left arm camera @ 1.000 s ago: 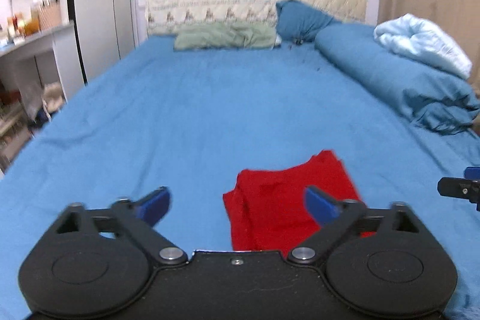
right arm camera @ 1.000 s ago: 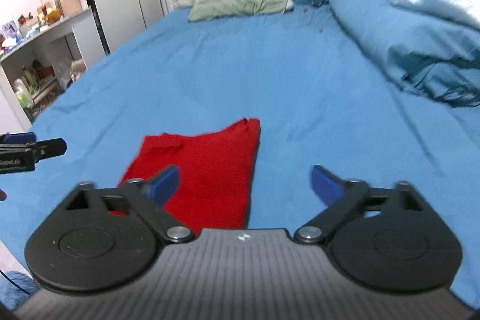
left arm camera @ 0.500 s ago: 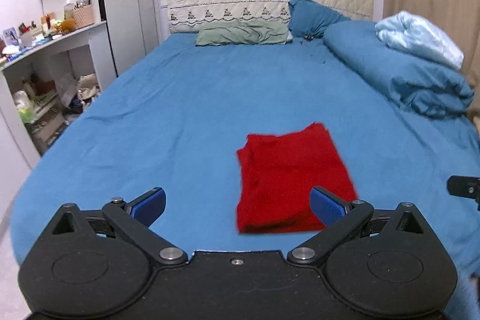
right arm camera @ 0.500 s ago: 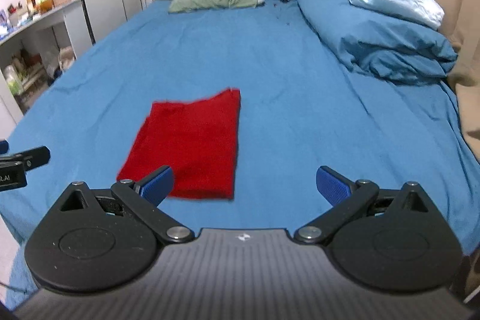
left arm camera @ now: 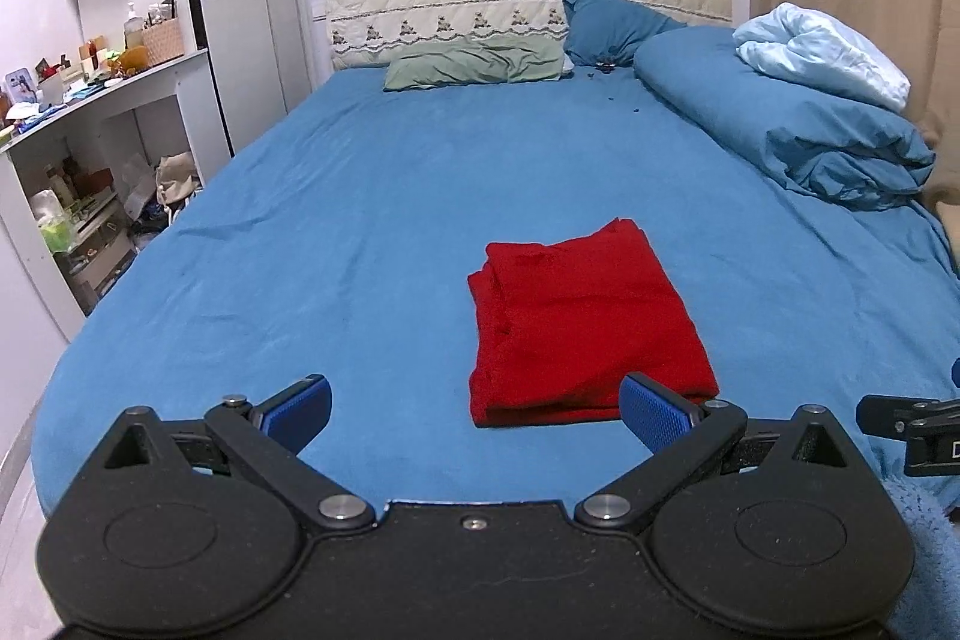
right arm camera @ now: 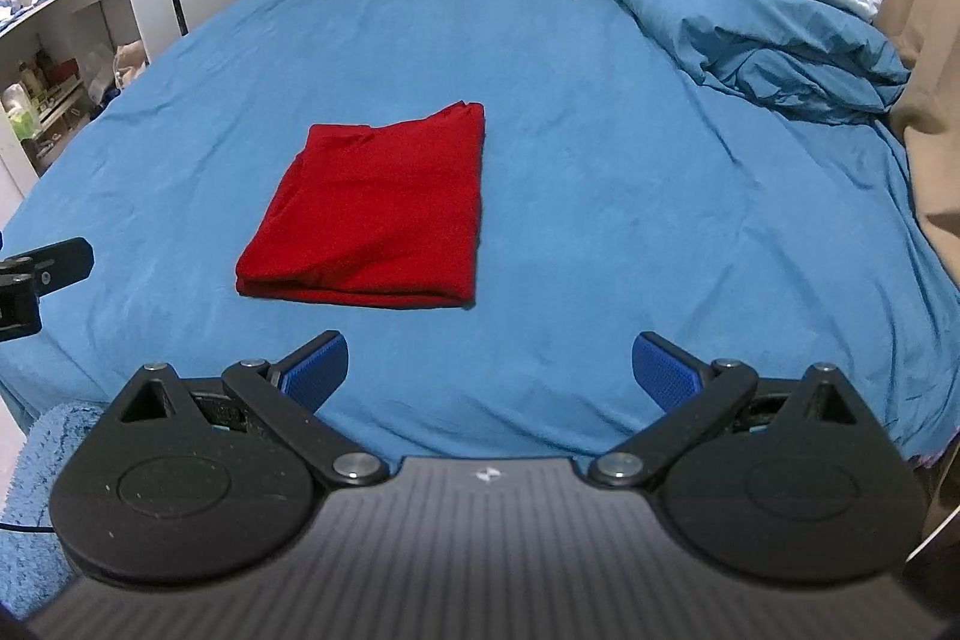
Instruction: Fold small clothes
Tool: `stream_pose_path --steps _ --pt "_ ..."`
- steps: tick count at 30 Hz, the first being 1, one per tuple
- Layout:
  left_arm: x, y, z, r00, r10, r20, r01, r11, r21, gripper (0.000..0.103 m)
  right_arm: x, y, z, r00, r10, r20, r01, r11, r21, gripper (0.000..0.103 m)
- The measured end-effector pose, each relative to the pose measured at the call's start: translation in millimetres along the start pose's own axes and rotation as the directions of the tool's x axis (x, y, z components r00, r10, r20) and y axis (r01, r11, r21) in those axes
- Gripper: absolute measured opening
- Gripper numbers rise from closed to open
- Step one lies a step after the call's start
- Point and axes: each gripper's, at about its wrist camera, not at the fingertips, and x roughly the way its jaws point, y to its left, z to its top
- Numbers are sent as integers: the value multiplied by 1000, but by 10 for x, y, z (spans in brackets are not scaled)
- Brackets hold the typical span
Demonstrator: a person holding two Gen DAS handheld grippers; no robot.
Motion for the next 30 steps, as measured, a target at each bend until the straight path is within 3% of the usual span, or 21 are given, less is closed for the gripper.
stream_pose_path --steps 30 --pt "-86 -6 -15 1000 5 29 -5 1000 2 103 -4 1 -1 1000 -3 2 3 1000 3 103"
